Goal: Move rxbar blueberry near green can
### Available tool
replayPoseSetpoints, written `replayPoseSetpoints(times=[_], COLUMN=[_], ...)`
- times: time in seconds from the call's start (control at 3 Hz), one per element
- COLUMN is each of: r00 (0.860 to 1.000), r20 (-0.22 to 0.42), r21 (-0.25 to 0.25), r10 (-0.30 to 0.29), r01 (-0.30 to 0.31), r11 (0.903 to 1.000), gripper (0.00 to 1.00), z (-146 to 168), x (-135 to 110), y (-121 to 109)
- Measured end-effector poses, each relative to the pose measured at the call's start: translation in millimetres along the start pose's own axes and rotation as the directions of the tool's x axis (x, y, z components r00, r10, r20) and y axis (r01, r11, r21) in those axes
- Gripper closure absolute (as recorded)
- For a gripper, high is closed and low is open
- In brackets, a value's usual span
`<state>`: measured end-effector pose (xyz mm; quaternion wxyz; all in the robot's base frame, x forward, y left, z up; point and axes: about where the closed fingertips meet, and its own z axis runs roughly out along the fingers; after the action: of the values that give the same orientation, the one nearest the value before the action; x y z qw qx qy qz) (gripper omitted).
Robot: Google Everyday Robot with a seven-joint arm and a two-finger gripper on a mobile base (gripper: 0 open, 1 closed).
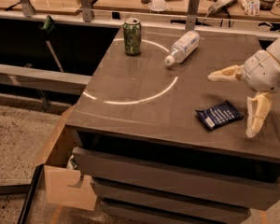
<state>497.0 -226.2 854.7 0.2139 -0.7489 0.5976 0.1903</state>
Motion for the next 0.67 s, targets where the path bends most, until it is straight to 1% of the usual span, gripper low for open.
replayPoseSetpoints(times=[0.33, 0.67], r00=[0.999, 0.997], r20=[0.044, 0.080], r21=[-0.025, -0.043], r10=[-0.009, -0.011], r01=[0.010, 0.015], r11=[0.9996, 0.9990], gripper=[0.00, 0.17], z=[10.3, 17.1], x=[4.3, 8.1], y=[-2.1, -4.3])
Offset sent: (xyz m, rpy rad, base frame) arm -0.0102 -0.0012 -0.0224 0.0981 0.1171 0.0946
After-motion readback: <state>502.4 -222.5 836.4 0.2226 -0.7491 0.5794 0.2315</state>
